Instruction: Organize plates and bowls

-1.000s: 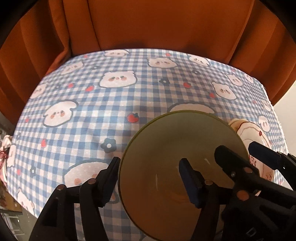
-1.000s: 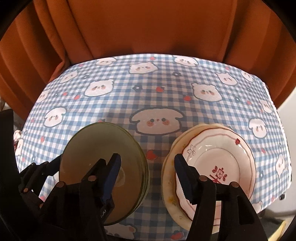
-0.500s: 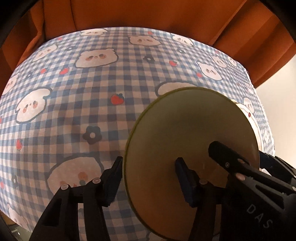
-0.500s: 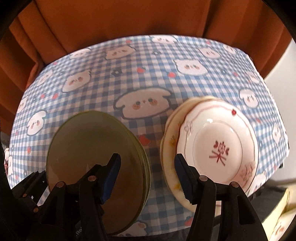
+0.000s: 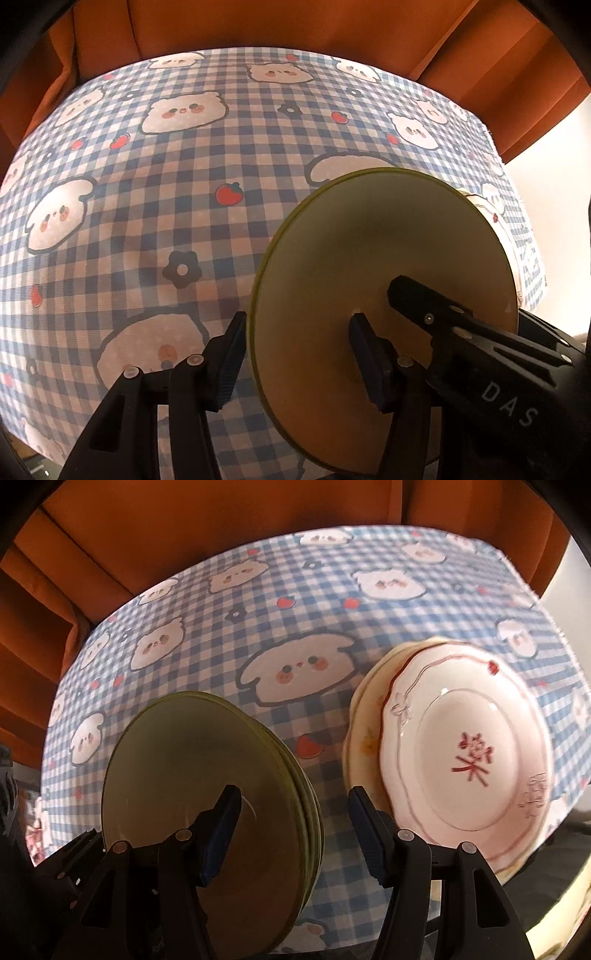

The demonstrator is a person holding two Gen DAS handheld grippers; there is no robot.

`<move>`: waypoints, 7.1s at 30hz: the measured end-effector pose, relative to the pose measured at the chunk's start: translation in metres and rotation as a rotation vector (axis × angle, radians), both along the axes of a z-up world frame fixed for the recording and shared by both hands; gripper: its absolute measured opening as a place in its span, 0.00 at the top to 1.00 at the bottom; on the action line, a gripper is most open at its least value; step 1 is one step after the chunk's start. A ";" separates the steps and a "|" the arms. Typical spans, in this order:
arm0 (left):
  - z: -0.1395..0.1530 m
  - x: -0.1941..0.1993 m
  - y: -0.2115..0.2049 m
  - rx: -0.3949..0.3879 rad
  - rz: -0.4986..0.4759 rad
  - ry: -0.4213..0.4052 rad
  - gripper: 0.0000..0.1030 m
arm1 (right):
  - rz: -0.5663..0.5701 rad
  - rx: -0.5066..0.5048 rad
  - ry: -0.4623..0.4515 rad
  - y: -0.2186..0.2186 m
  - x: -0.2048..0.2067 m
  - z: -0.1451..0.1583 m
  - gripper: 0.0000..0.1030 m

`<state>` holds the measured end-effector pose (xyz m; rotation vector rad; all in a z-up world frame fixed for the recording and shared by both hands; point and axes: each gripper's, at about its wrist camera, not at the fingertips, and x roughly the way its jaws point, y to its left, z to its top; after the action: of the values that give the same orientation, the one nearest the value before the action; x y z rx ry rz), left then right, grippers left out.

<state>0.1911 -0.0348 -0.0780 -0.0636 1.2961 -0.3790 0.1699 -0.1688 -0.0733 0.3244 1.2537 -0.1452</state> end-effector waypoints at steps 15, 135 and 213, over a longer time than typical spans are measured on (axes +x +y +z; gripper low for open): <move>0.003 -0.001 -0.012 0.107 0.086 0.016 0.52 | 0.102 0.225 0.005 -0.014 0.010 -0.013 0.62; 0.035 -0.026 -0.203 0.098 0.210 -0.028 0.56 | 0.191 0.132 -0.020 -0.203 -0.006 0.029 0.64; 0.072 -0.220 -0.004 0.128 0.303 -0.628 0.08 | 0.066 -0.263 -0.562 -0.049 -0.222 0.078 0.00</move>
<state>-0.0291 -0.0391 -0.0064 -0.0284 0.6709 -0.0410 -0.0517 -0.2175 0.0046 0.0827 0.6767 -0.1470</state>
